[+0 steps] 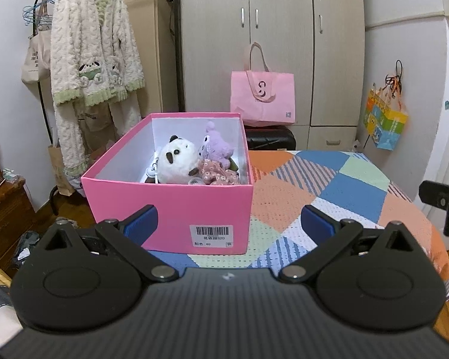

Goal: Organize soft objects

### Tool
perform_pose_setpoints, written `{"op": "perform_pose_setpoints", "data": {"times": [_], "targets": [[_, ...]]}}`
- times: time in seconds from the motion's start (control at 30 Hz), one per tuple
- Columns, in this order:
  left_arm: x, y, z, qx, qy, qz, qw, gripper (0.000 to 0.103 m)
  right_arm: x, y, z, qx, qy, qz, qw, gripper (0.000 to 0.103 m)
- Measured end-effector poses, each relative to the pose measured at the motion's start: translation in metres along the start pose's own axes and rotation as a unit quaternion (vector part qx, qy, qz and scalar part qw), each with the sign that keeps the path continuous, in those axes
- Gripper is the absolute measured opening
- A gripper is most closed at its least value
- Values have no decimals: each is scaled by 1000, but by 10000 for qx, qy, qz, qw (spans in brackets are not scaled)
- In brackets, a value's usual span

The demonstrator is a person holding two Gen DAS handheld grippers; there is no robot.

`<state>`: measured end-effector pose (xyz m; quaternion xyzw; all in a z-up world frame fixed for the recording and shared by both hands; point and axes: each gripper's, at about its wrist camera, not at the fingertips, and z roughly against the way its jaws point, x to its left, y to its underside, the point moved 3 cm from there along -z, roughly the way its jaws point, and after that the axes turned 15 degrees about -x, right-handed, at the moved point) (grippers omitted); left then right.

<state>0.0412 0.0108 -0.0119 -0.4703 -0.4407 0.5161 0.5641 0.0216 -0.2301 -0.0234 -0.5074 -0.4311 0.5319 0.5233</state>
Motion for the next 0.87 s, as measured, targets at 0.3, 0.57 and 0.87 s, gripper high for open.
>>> {"op": "perform_pose_setpoints", "data": {"times": [0.3,0.57,0.87], "targets": [[3,0,-1,0,58,78,10000,103,0,2,0,10,10,28,10000,103],[4,0,-1,-35,8,22,10000,103,1,4,-2,50,27,56,10000,103],[4,0,-1,-56,-13,-15,10000,103,4,5,-1,58,10,107,9999,103]]}}
